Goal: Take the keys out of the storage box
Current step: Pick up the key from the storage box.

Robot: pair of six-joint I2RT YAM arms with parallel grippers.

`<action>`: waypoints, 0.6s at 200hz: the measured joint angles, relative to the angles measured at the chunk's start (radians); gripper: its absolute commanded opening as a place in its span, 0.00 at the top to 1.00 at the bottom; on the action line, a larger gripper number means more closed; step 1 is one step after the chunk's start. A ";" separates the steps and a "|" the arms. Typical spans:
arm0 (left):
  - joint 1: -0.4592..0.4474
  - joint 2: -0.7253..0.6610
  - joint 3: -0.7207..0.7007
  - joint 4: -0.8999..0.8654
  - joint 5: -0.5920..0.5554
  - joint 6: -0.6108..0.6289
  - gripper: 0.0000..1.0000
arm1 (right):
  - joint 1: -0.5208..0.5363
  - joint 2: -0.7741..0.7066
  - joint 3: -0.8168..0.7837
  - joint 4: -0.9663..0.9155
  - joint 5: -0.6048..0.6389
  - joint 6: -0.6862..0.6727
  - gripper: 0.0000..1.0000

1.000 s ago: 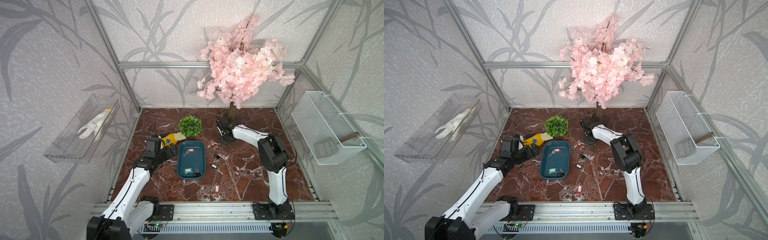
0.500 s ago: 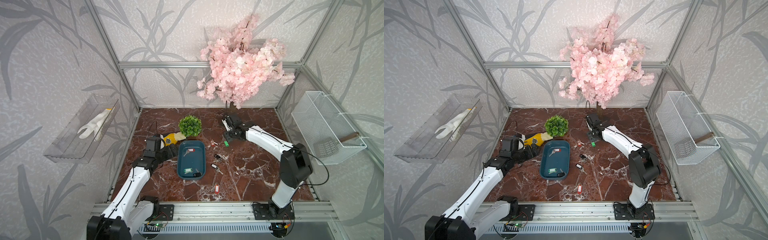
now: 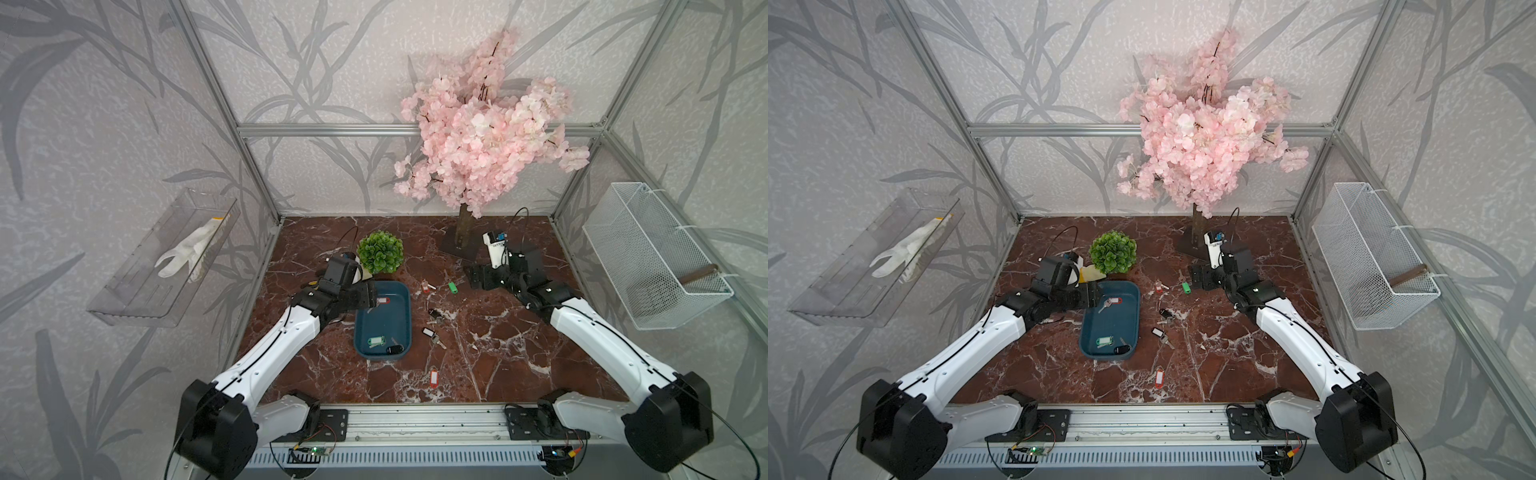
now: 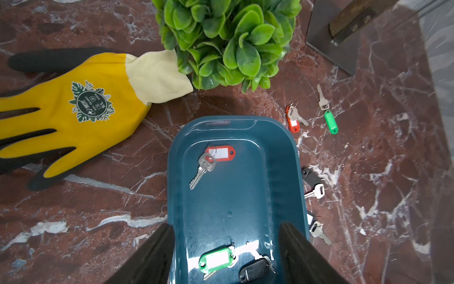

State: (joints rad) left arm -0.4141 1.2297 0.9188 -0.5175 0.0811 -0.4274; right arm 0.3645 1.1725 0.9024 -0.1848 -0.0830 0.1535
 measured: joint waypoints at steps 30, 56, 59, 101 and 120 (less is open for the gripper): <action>-0.058 0.120 0.063 -0.031 -0.065 0.035 0.38 | -0.031 -0.083 -0.077 0.085 -0.040 0.039 0.01; -0.094 0.231 0.132 -0.069 -0.111 0.066 0.43 | -0.039 -0.128 -0.111 0.124 -0.054 0.053 0.01; -0.097 0.247 0.142 -0.074 -0.116 0.068 0.44 | -0.040 -0.131 -0.113 0.128 -0.055 0.056 0.01; -0.110 0.411 0.237 -0.106 -0.166 0.107 0.52 | -0.047 -0.160 -0.136 0.168 -0.057 0.065 0.01; -0.110 0.460 0.256 -0.110 -0.186 0.119 0.54 | -0.049 -0.160 -0.140 0.175 -0.057 0.068 0.01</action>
State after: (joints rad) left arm -0.5240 1.6894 1.1748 -0.6277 -0.1047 -0.3088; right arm 0.3153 1.0122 0.7628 -0.0093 -0.1398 0.2211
